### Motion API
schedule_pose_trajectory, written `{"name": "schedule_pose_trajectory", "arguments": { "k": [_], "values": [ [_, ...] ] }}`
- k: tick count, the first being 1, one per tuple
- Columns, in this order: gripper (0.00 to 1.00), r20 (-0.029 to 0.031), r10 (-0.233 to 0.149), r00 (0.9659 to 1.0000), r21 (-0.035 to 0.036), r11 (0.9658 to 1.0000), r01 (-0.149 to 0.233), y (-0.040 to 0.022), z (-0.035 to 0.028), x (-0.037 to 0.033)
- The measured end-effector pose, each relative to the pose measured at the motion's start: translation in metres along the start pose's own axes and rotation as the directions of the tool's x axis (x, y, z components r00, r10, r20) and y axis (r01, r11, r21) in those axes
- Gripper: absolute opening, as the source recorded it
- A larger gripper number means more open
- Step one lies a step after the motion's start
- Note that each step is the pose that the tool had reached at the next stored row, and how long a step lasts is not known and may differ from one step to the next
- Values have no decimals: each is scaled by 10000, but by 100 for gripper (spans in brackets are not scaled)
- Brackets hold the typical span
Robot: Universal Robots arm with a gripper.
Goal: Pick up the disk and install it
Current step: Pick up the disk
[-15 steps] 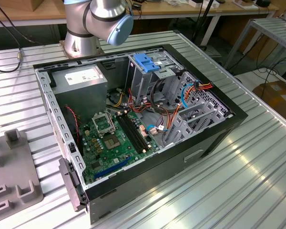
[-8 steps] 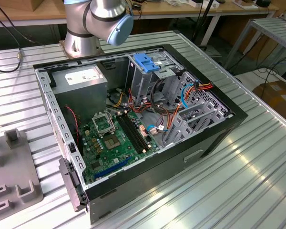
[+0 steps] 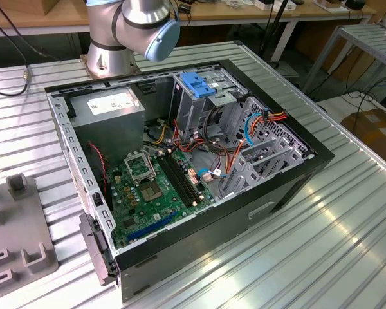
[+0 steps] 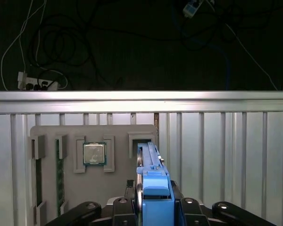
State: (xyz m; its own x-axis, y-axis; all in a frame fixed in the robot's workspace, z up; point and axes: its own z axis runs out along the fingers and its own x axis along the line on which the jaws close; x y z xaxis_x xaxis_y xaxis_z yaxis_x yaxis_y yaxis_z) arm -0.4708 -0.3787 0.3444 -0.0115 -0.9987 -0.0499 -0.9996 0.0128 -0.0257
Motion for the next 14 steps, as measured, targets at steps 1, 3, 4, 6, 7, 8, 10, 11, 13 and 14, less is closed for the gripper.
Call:
{"name": "schedule_pose_trajectory", "arguments": {
  "k": [1,3,4,6,7,8,10,11,13,14],
  "values": [
    [37,0,0,10000,0,10000,0,0,-15,-1],
    [37,0,0,10000,0,10000,0,-1,-37,-2],
    [37,0,0,10000,0,10000,0,-1,-52,-3],
    [37,0,0,10000,-1,10000,0,-2,-75,-4],
    [37,0,0,10000,0,10000,0,-2,-90,-4],
    [37,1,0,10000,0,10000,0,-3,-103,-5],
    [37,1,0,10000,1,10000,0,-3,-119,-6],
    [37,0,0,10000,0,10000,0,-3,-126,-6],
    [37,1,0,10000,0,10000,0,-4,-141,-7],
    [37,1,0,10000,1,10000,0,-4,-149,-7]
  ]
}}
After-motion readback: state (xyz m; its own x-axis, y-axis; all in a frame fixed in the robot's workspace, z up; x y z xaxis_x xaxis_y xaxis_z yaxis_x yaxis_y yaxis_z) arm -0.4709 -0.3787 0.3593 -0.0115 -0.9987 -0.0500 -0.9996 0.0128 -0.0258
